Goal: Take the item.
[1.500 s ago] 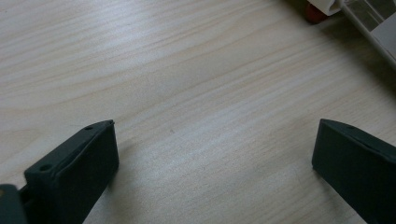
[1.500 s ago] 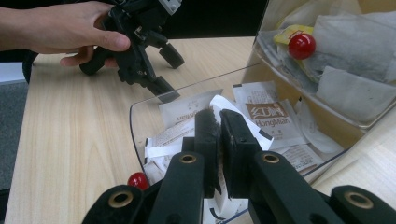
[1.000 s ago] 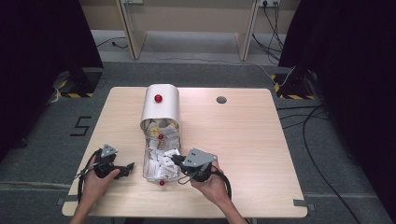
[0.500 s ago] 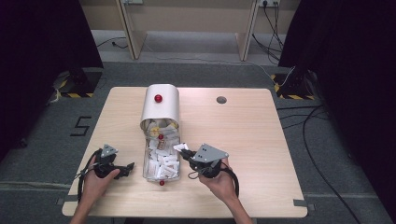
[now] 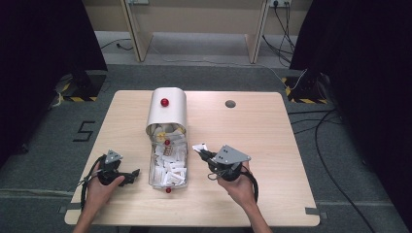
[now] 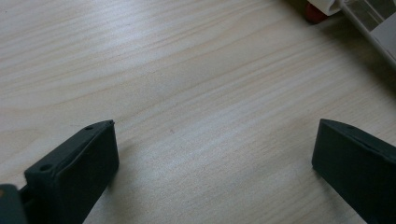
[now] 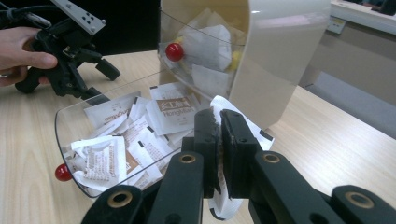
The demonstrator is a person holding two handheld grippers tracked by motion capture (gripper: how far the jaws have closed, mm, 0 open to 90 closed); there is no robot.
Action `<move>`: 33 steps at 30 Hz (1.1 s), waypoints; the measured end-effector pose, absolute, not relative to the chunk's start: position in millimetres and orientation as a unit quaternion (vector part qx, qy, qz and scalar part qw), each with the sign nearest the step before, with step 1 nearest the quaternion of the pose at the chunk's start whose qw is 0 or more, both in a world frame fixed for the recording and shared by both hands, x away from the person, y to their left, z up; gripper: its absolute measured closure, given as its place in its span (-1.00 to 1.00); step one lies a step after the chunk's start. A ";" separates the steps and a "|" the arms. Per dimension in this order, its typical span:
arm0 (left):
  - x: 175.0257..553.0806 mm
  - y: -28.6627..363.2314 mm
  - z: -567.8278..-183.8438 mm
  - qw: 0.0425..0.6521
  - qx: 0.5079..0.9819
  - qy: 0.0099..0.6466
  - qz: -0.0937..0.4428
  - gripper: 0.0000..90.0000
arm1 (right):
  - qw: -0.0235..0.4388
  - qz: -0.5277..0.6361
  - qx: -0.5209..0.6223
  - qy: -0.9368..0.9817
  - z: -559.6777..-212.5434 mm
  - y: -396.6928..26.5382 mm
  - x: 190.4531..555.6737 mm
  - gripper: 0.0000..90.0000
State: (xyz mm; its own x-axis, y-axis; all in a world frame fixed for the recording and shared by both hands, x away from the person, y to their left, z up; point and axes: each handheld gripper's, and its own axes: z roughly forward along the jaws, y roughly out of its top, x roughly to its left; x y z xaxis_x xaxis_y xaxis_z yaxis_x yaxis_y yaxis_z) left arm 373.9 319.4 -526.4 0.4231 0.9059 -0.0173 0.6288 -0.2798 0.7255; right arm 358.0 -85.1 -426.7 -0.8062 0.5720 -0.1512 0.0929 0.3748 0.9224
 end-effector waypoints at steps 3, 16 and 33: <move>373.9 319.4 -526.4 0.337 0.773 0.496 0.205 -1.00 | 0.233 0.518 0.212 0.796 -426.2 -88.2 358.9 0.91; 373.9 319.4 -526.4 0.337 0.773 0.496 0.206 -1.00 | 0.251 0.514 0.245 0.782 -425.9 -115.9 368.0 0.91; 373.9 319.2 -526.5 0.339 0.773 0.496 0.205 -1.00 | 0.260 0.507 0.273 0.775 -429.4 -138.8 375.3 0.90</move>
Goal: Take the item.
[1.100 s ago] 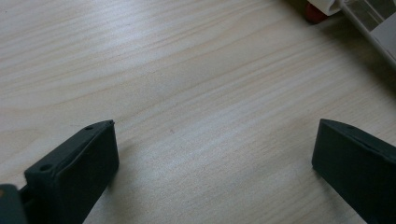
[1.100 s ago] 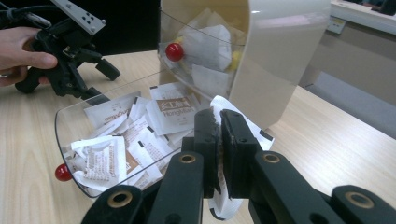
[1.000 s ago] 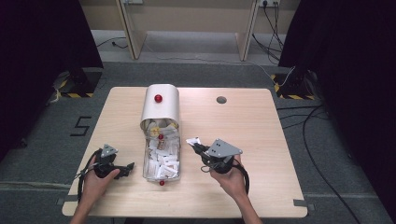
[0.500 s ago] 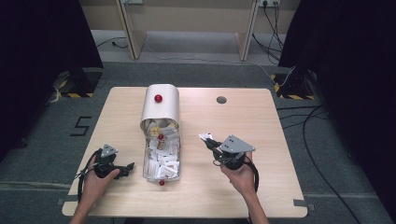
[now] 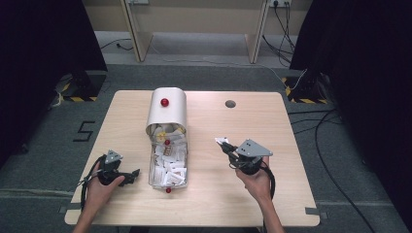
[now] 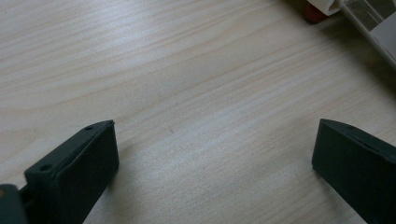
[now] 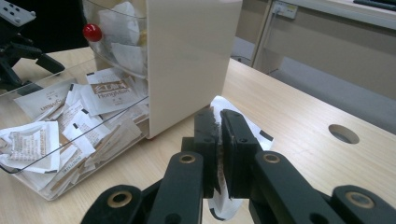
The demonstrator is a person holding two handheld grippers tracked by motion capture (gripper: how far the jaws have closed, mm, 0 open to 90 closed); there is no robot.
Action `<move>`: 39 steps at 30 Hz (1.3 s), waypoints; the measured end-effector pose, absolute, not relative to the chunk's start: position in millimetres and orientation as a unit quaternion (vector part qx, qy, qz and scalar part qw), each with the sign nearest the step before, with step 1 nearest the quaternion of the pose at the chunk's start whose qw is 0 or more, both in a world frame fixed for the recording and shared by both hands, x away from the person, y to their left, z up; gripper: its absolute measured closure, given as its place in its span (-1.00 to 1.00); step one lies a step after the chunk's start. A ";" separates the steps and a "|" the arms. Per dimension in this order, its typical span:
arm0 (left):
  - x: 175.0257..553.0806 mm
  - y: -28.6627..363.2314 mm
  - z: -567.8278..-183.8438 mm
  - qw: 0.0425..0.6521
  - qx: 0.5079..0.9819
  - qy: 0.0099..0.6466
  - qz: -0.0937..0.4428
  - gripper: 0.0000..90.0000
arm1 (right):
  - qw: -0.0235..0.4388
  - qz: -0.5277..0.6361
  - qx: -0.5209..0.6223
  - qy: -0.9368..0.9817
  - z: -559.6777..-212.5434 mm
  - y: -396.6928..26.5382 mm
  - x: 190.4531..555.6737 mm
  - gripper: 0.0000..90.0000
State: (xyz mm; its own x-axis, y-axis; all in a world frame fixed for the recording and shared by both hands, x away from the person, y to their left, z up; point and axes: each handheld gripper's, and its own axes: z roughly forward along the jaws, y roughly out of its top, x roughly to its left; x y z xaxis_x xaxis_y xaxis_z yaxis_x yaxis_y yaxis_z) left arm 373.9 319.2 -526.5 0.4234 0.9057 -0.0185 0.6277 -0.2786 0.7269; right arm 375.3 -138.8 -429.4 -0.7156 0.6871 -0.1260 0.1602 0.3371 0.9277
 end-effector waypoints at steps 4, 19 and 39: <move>373.9 319.2 -526.4 0.338 0.773 0.496 0.205 -1.00 | 0.262 0.506 0.277 0.773 -429.3 -142.8 375.9 0.90; 373.9 319.2 -526.5 0.338 0.773 0.496 0.205 -1.00 | 0.273 0.493 0.302 0.769 -435.0 -160.6 382.4 0.90; 373.9 319.2 -526.5 0.338 0.773 0.496 0.205 -1.00 | 0.269 0.457 0.349 0.773 -462.0 -181.7 398.4 0.90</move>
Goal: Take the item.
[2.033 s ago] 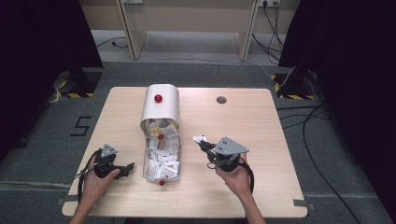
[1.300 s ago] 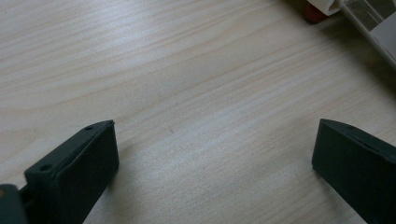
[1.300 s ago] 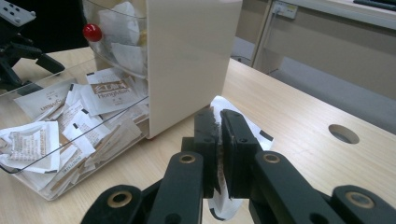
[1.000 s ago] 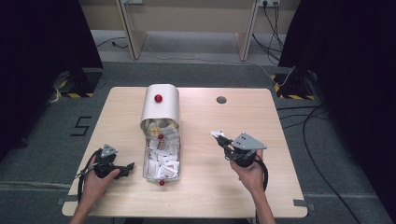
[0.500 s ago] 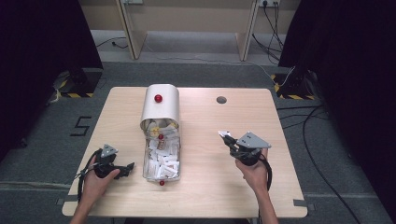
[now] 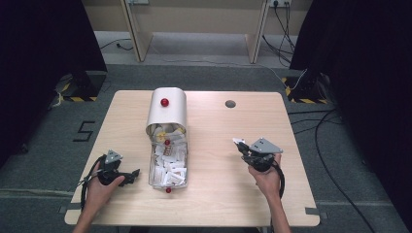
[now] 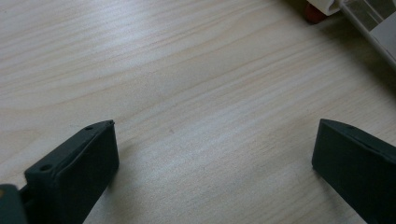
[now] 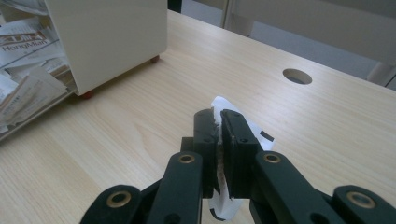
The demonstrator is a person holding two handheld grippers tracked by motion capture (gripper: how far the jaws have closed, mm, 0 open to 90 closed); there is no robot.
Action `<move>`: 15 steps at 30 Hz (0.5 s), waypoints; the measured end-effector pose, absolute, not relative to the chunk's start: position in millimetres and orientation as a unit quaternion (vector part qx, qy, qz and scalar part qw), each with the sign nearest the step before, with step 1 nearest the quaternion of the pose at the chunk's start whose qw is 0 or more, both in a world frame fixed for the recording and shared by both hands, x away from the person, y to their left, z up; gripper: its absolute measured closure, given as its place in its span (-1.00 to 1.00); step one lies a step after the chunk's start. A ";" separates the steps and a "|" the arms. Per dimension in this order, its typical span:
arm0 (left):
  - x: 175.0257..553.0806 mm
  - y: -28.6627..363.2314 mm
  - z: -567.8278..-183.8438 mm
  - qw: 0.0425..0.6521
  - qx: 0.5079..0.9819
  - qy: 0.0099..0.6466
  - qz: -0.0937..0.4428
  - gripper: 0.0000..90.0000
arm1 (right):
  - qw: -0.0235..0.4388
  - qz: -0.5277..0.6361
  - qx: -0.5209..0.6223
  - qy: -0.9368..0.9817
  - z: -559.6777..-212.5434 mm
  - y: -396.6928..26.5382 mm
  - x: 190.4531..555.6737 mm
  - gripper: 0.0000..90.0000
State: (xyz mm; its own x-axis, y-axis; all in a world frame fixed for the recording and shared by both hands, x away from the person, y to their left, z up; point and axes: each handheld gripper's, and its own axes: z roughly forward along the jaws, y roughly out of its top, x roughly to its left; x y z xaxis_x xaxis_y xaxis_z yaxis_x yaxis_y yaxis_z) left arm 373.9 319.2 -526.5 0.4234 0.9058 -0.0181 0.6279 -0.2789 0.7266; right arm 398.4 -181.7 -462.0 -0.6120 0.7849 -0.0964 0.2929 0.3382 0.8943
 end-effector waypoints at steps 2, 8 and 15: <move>373.9 319.2 -526.5 0.339 0.773 0.496 0.205 -1.00 | 0.268 0.456 0.351 0.773 -463.2 -183.2 399.2 0.90; 373.9 319.2 -526.5 0.339 0.773 0.496 0.205 -1.00 | 0.269 0.451 0.361 0.771 -467.8 -187.9 401.5 0.89; 373.9 319.2 -526.6 0.339 0.773 0.496 0.205 -1.00 | 0.267 0.445 0.371 0.770 -473.0 -193.1 403.8 0.89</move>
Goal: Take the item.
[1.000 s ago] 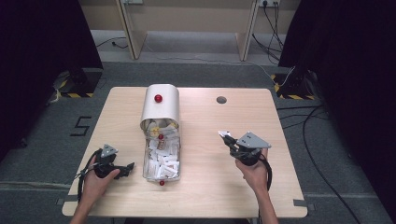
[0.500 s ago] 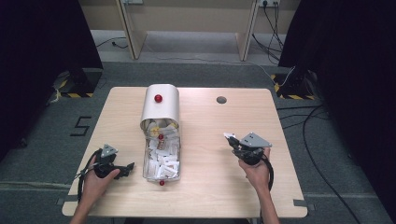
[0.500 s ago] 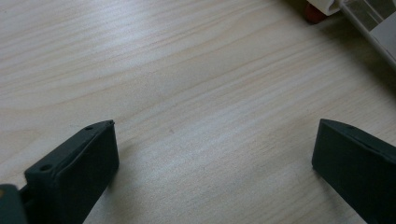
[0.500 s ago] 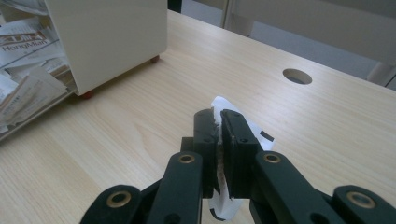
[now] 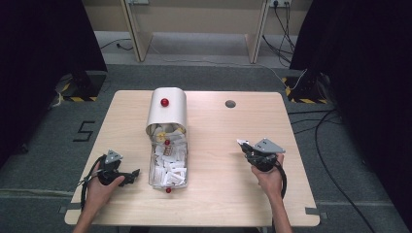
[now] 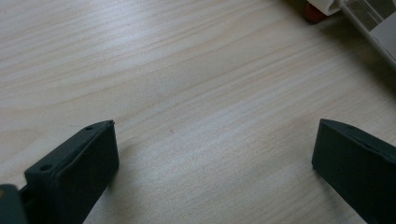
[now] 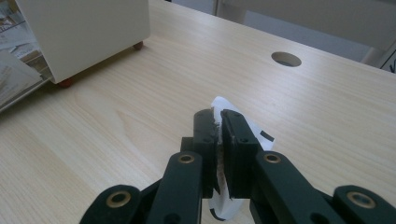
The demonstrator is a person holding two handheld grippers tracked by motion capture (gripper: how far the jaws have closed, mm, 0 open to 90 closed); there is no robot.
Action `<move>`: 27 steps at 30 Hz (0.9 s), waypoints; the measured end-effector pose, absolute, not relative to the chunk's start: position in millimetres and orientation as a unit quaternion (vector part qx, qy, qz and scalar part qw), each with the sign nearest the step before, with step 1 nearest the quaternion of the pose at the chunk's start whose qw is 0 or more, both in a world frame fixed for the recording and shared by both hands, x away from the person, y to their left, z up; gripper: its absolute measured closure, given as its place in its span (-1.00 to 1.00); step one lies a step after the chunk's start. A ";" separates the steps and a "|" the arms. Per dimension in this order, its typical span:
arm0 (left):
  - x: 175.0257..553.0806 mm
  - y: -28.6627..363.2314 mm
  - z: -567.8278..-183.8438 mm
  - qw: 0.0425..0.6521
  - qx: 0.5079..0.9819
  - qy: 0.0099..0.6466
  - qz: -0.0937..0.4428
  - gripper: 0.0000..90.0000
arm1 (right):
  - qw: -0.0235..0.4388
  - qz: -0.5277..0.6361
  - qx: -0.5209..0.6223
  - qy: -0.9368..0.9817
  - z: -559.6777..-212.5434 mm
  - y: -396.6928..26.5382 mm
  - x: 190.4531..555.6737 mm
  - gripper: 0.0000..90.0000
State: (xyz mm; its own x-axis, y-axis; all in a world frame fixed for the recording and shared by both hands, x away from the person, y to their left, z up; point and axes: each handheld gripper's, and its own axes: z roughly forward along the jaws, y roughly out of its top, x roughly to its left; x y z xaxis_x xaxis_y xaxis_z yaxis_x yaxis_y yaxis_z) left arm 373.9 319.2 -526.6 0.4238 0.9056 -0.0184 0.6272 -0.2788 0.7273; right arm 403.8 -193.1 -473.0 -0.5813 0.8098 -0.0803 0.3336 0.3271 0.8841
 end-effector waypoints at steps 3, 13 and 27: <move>373.9 319.2 -526.5 0.339 0.773 0.496 0.205 -1.00 | 0.267 0.444 0.372 0.770 -474.0 -193.1 404.1 0.89; 373.9 319.2 -526.5 0.339 0.773 0.496 0.205 -1.00 | 0.262 0.436 0.386 0.769 -482.3 -199.4 408.1 0.88; 373.9 319.2 -526.4 0.338 0.773 0.496 0.205 -1.00 | 0.258 0.427 0.393 0.772 -490.0 -202.1 411.0 0.87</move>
State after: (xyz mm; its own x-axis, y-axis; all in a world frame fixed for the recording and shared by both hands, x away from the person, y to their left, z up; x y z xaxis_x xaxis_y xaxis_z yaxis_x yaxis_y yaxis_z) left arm 373.9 319.2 -526.4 0.4236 0.9057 -0.0182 0.6282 -0.2792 0.7263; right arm 411.0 -202.1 -490.0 -0.5580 0.8274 -0.0633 0.3858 0.3262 0.8630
